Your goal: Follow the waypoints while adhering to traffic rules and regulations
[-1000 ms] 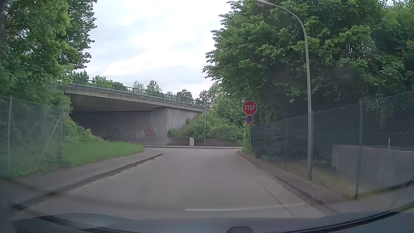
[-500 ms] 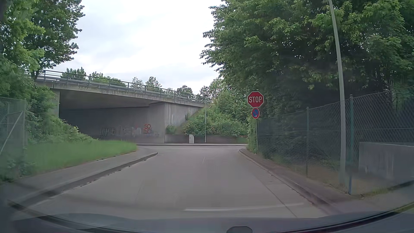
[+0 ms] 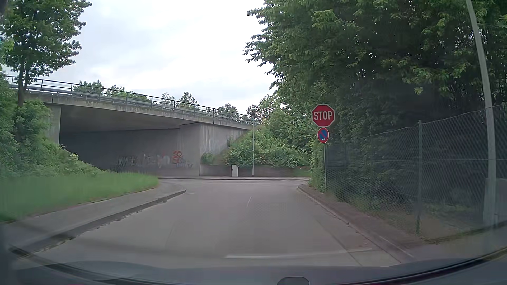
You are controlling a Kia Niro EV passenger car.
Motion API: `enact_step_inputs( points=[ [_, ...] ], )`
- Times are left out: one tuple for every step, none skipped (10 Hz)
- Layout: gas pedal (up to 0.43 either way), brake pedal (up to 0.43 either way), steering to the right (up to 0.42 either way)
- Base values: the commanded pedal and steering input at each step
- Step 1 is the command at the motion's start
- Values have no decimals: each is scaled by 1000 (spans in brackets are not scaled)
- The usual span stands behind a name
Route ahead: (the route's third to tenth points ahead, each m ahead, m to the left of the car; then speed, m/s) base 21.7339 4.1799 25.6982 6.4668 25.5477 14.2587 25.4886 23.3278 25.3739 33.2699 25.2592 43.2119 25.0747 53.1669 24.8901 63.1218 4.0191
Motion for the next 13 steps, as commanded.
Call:
enact_step_inputs(
  points=[
    [0, 0, -10],
    [0, 0, -10],
    [0, 0, -10],
    [0, 0, -9],
    [0, 18, -9],
    [0, 30, -9],
    [0, 37, -9],
    [0, 61, -9],
    [0, 67, -9],
    [0, 85, -9],
    [0, 85, -9],
    [0, 98, -9],
    [0, 128, -9]
  ],
)
